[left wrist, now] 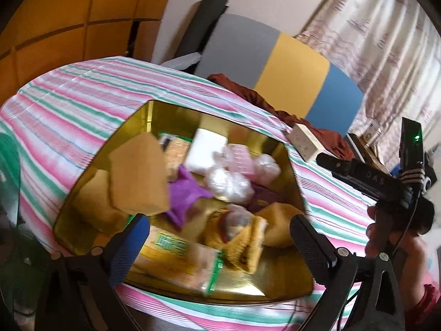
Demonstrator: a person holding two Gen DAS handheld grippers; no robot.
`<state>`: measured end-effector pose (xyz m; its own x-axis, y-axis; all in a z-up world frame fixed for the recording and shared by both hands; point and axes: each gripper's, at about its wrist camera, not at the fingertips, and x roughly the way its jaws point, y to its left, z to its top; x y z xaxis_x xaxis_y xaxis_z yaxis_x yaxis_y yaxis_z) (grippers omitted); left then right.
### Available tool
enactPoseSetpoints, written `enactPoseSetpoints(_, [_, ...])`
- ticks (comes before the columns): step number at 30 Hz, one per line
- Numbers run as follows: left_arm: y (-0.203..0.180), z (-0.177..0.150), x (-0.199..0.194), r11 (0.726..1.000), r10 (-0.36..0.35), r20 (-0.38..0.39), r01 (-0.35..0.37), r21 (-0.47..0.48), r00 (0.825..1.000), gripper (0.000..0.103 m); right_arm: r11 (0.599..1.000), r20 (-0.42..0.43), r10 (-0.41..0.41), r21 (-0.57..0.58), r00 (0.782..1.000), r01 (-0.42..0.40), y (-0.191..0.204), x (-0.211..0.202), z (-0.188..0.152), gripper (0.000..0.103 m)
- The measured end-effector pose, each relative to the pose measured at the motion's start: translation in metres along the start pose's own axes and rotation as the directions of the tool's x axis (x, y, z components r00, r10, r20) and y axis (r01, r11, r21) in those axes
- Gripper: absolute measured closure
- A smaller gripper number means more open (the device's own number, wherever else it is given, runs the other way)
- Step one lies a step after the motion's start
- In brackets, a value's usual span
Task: Organize objects
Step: 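Reach the right tool to the small green-labelled box and grasp it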
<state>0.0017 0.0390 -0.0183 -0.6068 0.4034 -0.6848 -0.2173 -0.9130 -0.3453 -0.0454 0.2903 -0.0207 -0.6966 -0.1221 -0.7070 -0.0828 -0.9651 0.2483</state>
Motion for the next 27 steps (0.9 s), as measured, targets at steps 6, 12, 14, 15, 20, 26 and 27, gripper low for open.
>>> enactPoseSetpoints(6, [-0.034,-0.007,0.0,0.995,-0.071,-0.017,0.072,0.067,0.997,0.0,0.998,-0.014,-0.064,0.028,0.998,0.064,-0.039,-0.008,-0.023,0.038])
enactPoseSetpoints(12, [-0.075,-0.018,0.006,0.979,-0.127,-0.061,0.135,0.156,0.99,0.0,0.983,-0.051,-0.129,0.122,0.99,0.135,-0.103,-0.015,-0.05,0.038])
enactPoseSetpoints(14, [-0.09,-0.022,0.01,0.97,-0.14,-0.085,0.153,0.188,0.987,0.0,0.975,-0.061,-0.146,0.158,0.987,0.154,-0.124,-0.017,-0.057,0.038])
enactPoseSetpoints(15, [-0.098,-0.024,0.013,0.965,-0.145,-0.1,0.163,0.206,0.984,0.0,0.969,-0.066,-0.155,0.183,0.986,0.165,-0.139,-0.02,-0.061,0.038])
enactPoseSetpoints(20, [-0.135,-0.033,0.025,0.94,-0.158,-0.153,0.196,0.28,0.976,0.0,0.951,-0.049,-0.224,0.207,0.973,0.229,-0.196,-0.035,-0.07,0.038])
enactPoseSetpoints(26, [-0.165,-0.047,0.04,0.92,-0.163,-0.218,0.228,0.32,0.962,0.0,0.902,-0.01,-0.347,0.269,0.938,0.337,-0.291,-0.062,-0.045,0.038])
enactPoseSetpoints(27, [-0.168,-0.049,0.043,0.916,-0.162,-0.229,0.233,0.325,0.96,0.0,0.886,-0.001,-0.391,0.269,0.92,0.377,-0.312,-0.07,-0.036,0.038])
